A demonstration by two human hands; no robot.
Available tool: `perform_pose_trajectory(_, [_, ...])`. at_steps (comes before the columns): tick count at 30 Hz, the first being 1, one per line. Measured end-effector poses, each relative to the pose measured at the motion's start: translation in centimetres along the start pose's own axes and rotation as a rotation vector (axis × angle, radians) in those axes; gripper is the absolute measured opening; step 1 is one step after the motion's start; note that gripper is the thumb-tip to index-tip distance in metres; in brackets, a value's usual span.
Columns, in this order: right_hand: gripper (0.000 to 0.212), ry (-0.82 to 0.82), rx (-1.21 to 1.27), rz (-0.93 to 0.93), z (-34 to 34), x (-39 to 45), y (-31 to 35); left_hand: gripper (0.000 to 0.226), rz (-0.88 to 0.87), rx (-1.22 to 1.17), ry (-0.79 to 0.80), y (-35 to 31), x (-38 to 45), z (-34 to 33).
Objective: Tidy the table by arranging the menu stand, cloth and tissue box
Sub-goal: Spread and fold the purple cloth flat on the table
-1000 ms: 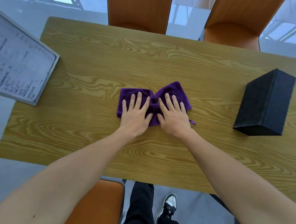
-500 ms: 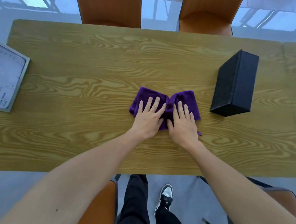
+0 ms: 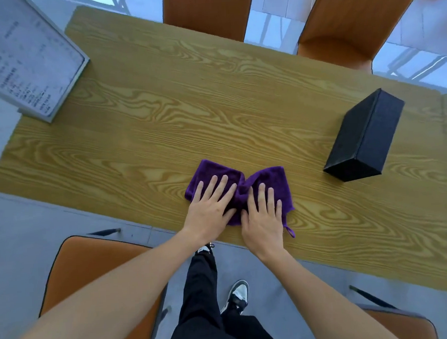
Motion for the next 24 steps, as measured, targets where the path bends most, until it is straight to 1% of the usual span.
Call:
perform_pose_trajectory(5, [0.063, 0.035, -0.025, 0.154, 0.0, 0.9, 3.1, 0.069, 0.151, -0.001, -0.026, 2.8, -2.7, 0.7])
perform_pose_trajectory(10, [0.064, 0.076, -0.021, 0.289, 0.1, 3.5, 6.5, 0.072, 0.267, 0.002, -0.068, 6.5, -3.6, 1.6])
perform_pose_trajectory(14, [0.067, 0.119, 0.007, 0.354, 0.8, 6.2, 8.2, 0.073, 0.32, 0.012, -0.028, 9.4, -3.1, 2.4])
perform_pose_trajectory(16, [0.07, 0.133, 0.004, 0.354, 1.5, 8.2, 8.6, 0.073, 0.347, -0.008, 0.001, 10.7, -1.9, 3.2])
perform_pose_trajectory(19, [0.073, 0.124, 0.021, 0.299, 2.5, 11.8, 8.9, 0.073, 0.394, -0.044, 0.017, 12.2, 0.9, 4.5])
perform_pose_trajectory(22, [0.068, 0.092, 0.07, 0.224, 3.5, 14.7, 8.6, 0.075, 0.406, -0.053, 0.011, 12.8, 4.5, 5.4])
perform_pose_trajectory(24, [0.065, 0.077, 0.072, 0.189, 4.0, 16.0, 8.1, 0.077, 0.378, -0.029, 0.024, 12.7, 6.9, 5.8])
Point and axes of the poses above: each hand's wrist, its own x-axis towards the middle knuckle, its own z-axis out of the back of the hand, y = z × x, the point moved 1 cm from there along x, towards the middle knuckle, and after that the axes turned 2 degrees about -y, right-handed, at the moved point
